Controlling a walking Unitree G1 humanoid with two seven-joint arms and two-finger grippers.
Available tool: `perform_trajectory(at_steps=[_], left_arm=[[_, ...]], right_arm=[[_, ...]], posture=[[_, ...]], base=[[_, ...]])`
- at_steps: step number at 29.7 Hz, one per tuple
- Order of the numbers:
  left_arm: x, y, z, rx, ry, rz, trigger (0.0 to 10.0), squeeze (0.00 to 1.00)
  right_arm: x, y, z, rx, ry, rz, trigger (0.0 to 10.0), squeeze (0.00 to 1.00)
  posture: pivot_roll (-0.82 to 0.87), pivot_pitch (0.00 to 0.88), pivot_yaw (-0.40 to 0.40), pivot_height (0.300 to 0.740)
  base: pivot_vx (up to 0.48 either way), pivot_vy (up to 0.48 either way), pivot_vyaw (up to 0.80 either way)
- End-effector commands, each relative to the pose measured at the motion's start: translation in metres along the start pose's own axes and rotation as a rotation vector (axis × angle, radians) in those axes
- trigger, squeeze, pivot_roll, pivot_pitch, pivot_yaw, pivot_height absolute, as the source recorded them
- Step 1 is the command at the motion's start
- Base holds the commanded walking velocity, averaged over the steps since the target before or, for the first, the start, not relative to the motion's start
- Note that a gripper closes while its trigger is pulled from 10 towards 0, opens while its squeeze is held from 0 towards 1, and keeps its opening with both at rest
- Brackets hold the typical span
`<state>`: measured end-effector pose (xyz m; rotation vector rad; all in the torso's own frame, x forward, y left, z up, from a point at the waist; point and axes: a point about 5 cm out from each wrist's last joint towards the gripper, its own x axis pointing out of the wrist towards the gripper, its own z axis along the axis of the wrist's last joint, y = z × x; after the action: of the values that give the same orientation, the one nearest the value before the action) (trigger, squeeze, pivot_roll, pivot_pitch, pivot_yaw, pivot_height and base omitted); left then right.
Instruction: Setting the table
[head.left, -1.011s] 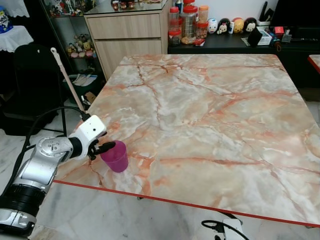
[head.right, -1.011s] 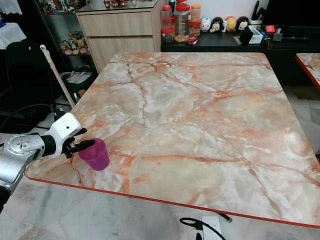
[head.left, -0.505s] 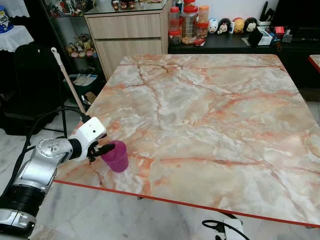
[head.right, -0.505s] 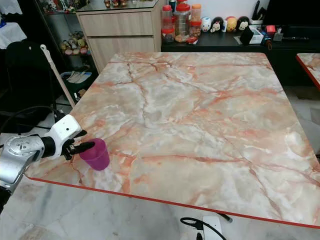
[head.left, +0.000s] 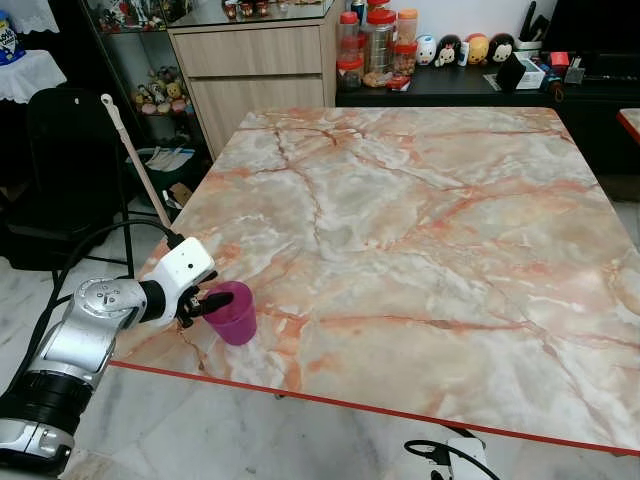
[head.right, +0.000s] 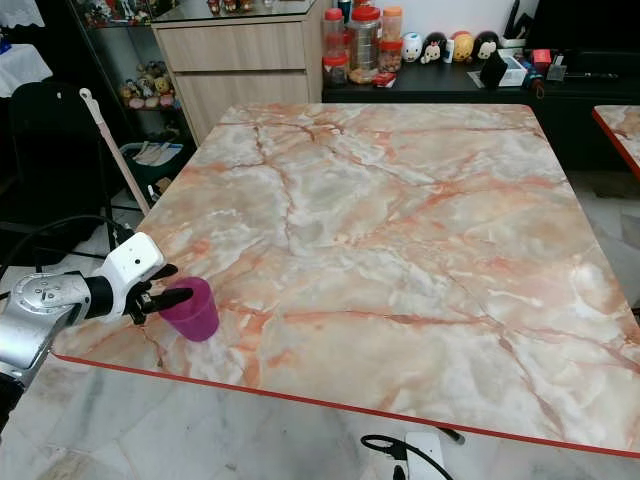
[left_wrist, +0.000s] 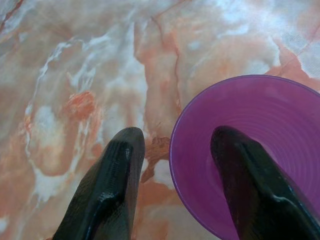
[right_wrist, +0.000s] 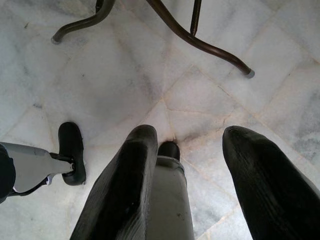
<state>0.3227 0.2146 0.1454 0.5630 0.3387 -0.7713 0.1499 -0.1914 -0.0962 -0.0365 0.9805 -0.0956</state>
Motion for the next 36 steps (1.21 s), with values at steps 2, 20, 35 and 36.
perform_trajectory(at_steps=[2, 20, 35, 36], left_arm=[[0.0001, -0.0028, -0.0034, 0.006, 0.031, -0.019, 4.8, 0.0], [0.0002, -0.0014, -0.0001, 0.0, 0.019, -0.008, 0.0, 0.0], [0.0001, -0.0007, 0.0009, -0.009, 0.008, 0.002, 0.0, 0.0], [0.0002, -0.0007, 0.0009, -0.009, 0.008, 0.001, 0.0, 0.0]], right_arm=[[-0.0005, 0.003, -0.0028, 0.008, 0.008, 0.006, 10.0, 0.0], [-0.0009, 0.0024, -0.0043, 0.011, 0.01, 0.003, 10.0, 0.0], [-0.0007, 0.0014, -0.0034, 0.01, 0.01, 0.001, 10.0, 0.0], [-0.0007, 0.0013, -0.0035, 0.01, 0.011, 0.001, 10.0, 0.0]], posture=[[0.05, 0.029, 0.093, 0.74], [0.05, 0.031, 0.092, 0.74], [0.05, 0.029, 0.087, 0.74], [0.05, 0.029, 0.087, 0.74]], base=[[0.0, 0.0, 0.0], [0.0, 0.0, 0.0], [0.0, 0.0, 0.0], [0.0, 0.0, 0.0]])
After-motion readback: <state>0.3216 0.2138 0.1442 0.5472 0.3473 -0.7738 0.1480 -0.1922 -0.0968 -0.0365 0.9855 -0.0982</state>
